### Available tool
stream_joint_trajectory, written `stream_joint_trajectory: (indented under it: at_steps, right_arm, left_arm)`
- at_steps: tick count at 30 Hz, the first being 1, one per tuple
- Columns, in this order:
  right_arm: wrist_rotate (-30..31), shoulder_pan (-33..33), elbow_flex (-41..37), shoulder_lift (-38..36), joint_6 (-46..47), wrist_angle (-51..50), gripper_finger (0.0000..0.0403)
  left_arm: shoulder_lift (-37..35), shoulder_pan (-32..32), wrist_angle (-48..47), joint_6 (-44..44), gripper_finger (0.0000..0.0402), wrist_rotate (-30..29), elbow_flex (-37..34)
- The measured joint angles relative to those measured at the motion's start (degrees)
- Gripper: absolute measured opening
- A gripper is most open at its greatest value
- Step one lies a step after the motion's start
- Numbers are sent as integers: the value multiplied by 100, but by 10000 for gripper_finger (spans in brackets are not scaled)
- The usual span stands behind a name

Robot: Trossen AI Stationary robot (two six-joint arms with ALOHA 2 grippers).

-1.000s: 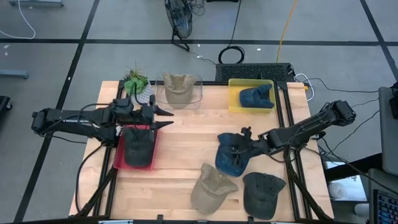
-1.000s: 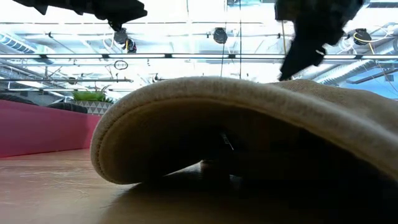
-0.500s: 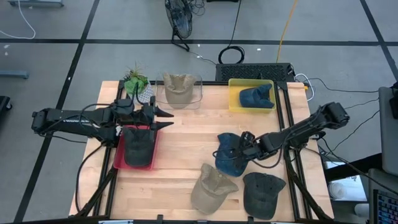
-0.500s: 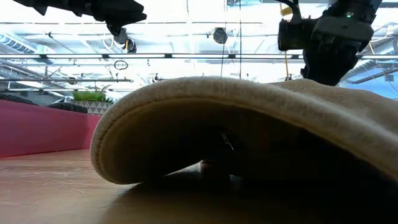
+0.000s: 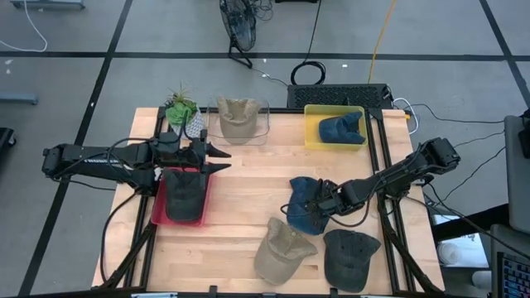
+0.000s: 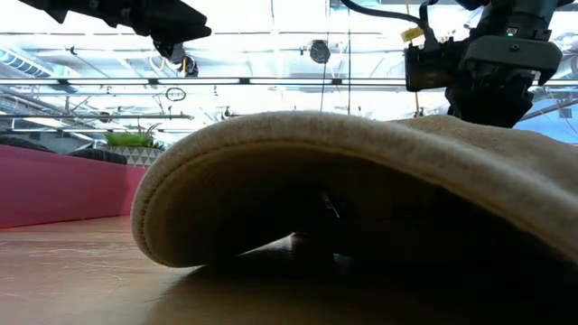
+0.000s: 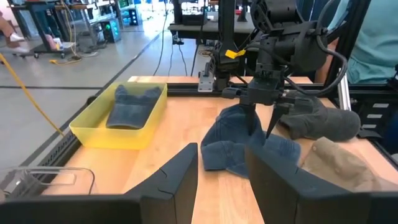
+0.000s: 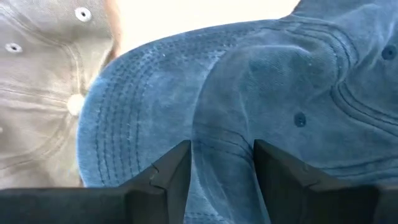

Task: Pick & Place hat
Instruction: Put the blue cap into the yellow bin

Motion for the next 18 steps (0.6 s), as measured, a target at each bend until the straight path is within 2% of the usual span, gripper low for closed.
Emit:
stream_joint_trajectory:
  at_steps: [6, 18]
  right_arm:
    - [4, 0, 0, -4, -11, -2, 140]
    - [-3, 0, 0, -7, -362, -2, 39]
  left_arm:
    - [0, 0, 20, 83, 147, -2, 0]
    - [0, 0, 28, 100, 147, -3, 0]
